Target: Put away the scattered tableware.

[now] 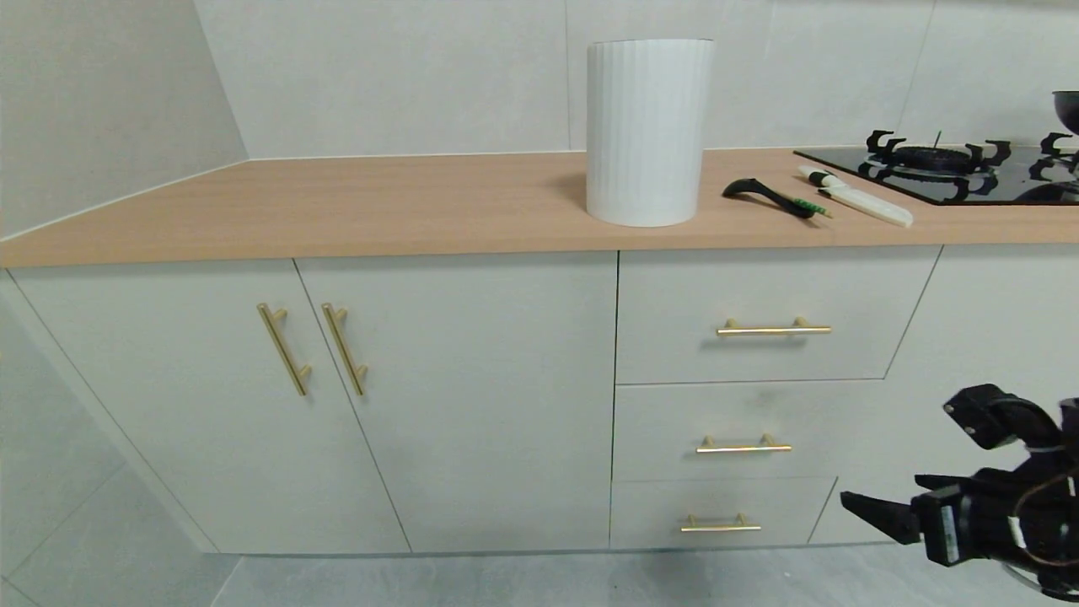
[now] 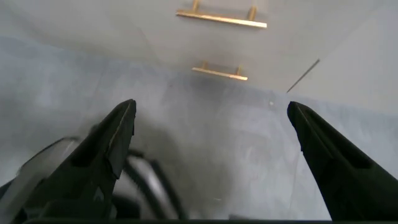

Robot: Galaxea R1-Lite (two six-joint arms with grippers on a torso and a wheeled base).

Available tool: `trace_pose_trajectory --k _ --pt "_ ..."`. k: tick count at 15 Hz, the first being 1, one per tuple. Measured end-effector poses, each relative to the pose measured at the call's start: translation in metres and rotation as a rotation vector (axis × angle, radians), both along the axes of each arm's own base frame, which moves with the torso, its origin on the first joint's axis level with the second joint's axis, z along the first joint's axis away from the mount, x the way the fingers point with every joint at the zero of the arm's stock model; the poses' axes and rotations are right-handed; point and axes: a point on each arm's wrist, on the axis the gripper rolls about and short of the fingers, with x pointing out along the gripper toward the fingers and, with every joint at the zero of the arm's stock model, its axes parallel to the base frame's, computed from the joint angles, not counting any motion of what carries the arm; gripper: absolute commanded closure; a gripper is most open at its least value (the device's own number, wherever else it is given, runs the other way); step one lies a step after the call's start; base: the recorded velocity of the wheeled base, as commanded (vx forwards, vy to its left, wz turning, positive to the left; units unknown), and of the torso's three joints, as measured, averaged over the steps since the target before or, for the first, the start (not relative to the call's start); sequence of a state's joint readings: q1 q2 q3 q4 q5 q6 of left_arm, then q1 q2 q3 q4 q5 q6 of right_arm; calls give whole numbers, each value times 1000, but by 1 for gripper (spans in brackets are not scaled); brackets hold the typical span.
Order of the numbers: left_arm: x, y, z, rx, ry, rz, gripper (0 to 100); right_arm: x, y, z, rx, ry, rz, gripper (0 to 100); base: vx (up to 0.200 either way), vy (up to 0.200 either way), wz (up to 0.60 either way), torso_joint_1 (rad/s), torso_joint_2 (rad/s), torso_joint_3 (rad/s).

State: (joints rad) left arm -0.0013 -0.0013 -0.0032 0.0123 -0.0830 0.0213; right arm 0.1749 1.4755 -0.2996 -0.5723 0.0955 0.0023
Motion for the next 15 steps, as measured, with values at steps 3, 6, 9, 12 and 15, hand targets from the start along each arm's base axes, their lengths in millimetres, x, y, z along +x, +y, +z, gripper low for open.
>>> trace_pose_trajectory --k 3,6,9,12,15 --pt "0 0 0 0 0 0 0 50 8 -22 -36 8 -28 0 0 0 0 0 0 0" --pt "0 0 0 0 0 0 0 103 17 -37 -51 -8 -52 0 0 0 0 0 0 0" --pt "0 0 0 0 0 0 0 142 22 -60 -66 -3 -81 0 0 0 0 0 0 0" --pt "0 0 0 0 0 0 0 159 24 -78 -63 -53 -99 0 0 0 0 0 0 0" --pt "0 0 0 0 0 -1 0 168 25 -103 -73 -79 -125 0 0 0 0 0 0 0"
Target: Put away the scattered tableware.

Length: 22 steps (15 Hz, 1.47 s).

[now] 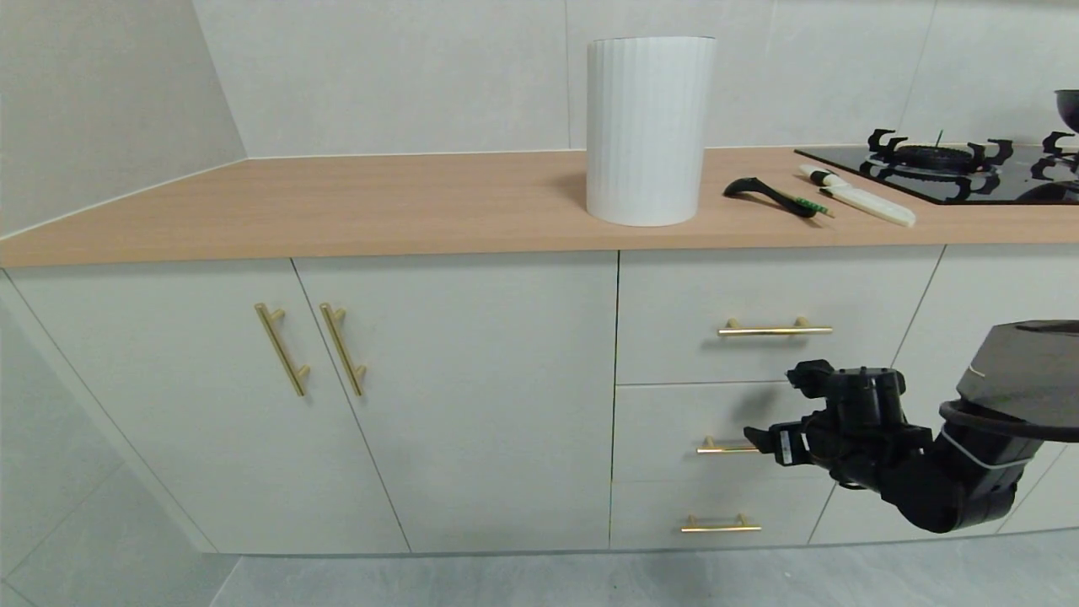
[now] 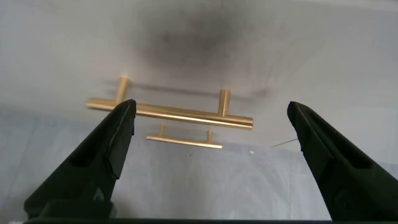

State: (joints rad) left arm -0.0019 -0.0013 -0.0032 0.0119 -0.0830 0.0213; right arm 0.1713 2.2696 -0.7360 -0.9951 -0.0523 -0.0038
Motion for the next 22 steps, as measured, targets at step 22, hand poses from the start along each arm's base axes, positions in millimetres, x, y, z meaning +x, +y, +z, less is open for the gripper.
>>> trace_pose_trajectory --k 22 --pt "0 0 0 0 0 1 0 14 2 -65 -21 -17 -112 0 0 0 0 0 0 0"
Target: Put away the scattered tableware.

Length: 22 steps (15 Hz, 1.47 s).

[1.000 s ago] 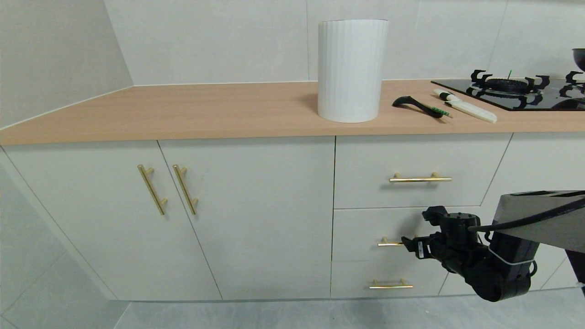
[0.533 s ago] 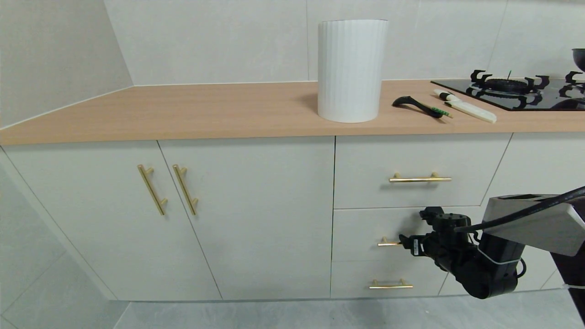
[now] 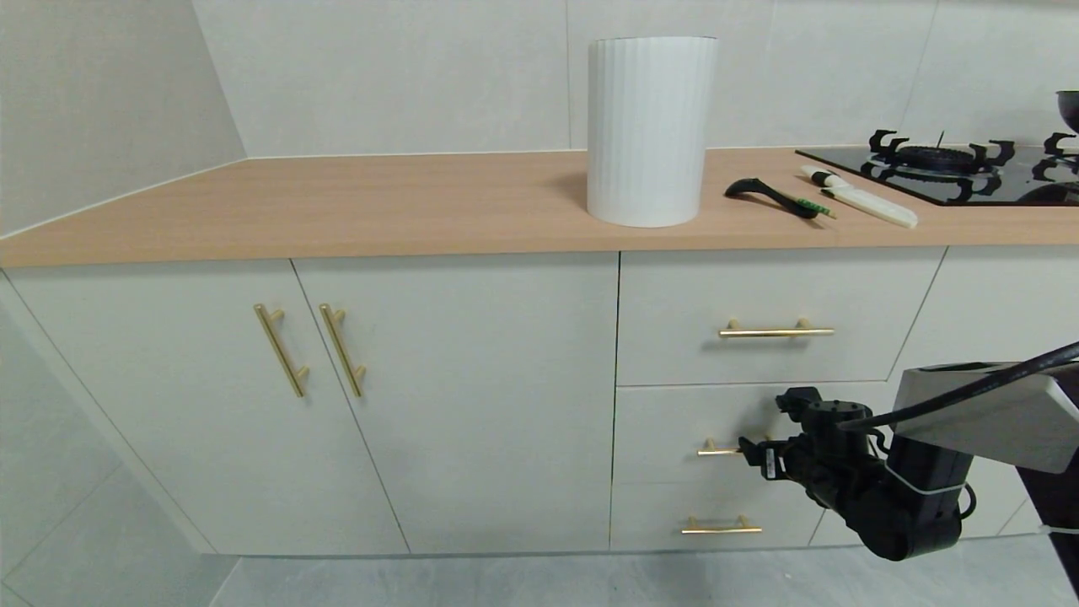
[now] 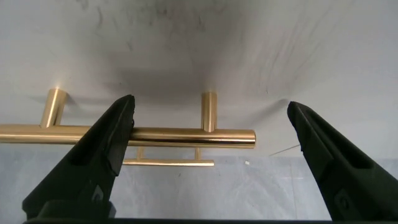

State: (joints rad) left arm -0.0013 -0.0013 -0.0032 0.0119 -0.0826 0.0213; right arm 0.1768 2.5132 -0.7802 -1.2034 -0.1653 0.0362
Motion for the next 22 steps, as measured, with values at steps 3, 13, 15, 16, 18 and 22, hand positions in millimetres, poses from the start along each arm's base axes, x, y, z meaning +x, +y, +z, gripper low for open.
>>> trace_pose_trajectory --k 3,13,15,16,18,22 --pt "0 0 0 0 0 -1 0 -2 0 -1 -7 15 5 0 0 0 0 0 0 0" --pt "0 0 0 0 0 0 0 -38 2 37 -22 224 110 0 0 0 0 0 0 0" --pt "0 0 0 0 0 0 0 -54 0 69 3 303 159 0 0 0 0 0 0 0" --pt "0 0 0 0 0 0 0 -64 0 89 17 330 180 0 0 0 0 0 0 0" --pt "0 0 0 0 0 -1 0 -79 2 130 41 310 215 0 0 0 0 0 0 0" --pt "0 0 0 0 0 0 0 -101 15 183 68 168 249 0 0 0 0 0 0 0"
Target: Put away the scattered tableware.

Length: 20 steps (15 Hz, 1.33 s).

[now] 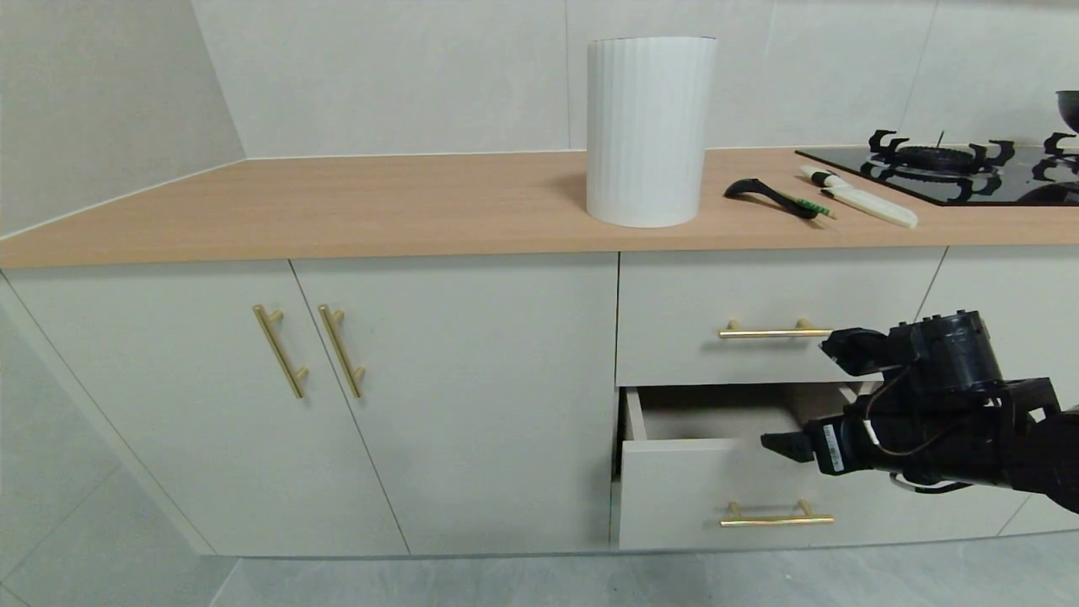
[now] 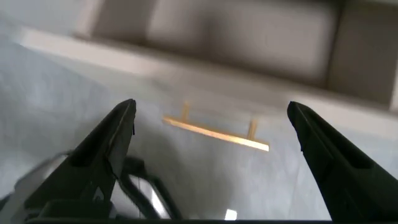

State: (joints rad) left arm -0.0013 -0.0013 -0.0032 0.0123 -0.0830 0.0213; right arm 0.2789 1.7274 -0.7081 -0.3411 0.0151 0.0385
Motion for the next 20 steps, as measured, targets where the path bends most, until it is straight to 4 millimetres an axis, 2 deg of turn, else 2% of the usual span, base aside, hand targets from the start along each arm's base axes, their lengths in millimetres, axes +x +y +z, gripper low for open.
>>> trace_pose_trajectory --k 2,4,6,12,16,20 --pt "0 0 0 0 0 0 0 2 2 9 16 -77 -18 0 0 0 0 0 0 0" --pt "0 0 0 0 0 0 0 10 4 5 17 -123 -54 0 0 0 0 0 0 0" --pt "0 0 0 0 0 0 0 20 7 -7 7 -150 -85 0 0 0 0 0 0 0" --pt "0 0 0 0 0 0 0 59 16 -58 5 -224 -213 0 0 0 0 0 0 0" --pt "0 0 0 0 0 0 0 63 17 -79 -20 -171 -217 0 0 0 0 0 0 0" --pt "0 0 0 0 0 0 0 63 17 -83 -26 -159 -216 0 0 0 0 0 0 0"
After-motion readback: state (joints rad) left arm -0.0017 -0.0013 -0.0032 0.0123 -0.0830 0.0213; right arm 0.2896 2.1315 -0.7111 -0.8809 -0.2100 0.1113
